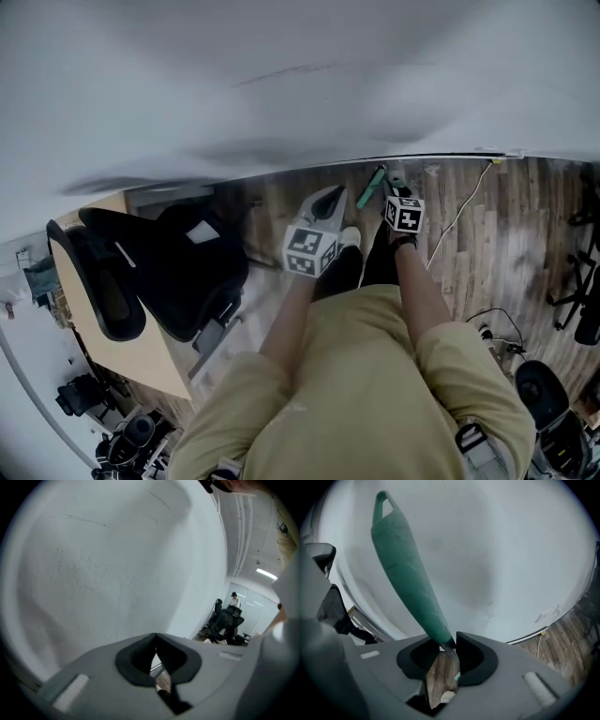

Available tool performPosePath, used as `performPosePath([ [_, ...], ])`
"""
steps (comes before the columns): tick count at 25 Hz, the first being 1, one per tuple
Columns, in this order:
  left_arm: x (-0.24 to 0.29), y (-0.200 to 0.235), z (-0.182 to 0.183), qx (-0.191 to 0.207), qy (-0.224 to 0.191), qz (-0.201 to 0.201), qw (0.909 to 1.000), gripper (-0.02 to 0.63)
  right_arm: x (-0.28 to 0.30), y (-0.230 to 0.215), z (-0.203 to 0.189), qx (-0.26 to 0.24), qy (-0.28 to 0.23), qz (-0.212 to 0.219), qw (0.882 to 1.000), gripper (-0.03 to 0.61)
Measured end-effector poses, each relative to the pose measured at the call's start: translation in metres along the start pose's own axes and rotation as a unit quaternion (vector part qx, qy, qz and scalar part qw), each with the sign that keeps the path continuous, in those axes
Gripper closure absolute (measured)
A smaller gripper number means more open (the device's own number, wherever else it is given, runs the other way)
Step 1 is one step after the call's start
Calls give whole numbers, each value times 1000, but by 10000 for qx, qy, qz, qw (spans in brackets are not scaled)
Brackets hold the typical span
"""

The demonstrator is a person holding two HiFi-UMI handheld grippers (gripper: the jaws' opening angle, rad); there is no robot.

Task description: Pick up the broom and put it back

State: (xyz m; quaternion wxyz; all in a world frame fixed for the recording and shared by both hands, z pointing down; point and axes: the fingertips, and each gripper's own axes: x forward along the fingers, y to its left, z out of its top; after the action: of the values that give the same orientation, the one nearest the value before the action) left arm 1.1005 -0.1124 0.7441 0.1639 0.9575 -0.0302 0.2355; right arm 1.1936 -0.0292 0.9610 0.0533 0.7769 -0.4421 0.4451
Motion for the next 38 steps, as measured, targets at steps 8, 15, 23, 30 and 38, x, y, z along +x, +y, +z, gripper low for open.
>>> performPosePath([
  [8,-16,-28,36,35,-262,-376,9989,612,-94,16,59,55,-901,-164,9958,488],
  [15,-24,-51,104,305,-752,-618,9948,612,-172,49,142,-499,-1781,-22,9827,483],
  [23,-35,-66,172,689,-1267,-422,9886,612,-246,47,211,-491,-2556,-377,9648,480],
  [30,-55,-86,201,1121,-1515,-305,9816,612,-307,79,258,-882,-3227,-137,9423,479],
  [38,-92,-94,246,1139,-2068,-258,9714,612,-363,119,293,-1092,-3764,132,9199,479],
])
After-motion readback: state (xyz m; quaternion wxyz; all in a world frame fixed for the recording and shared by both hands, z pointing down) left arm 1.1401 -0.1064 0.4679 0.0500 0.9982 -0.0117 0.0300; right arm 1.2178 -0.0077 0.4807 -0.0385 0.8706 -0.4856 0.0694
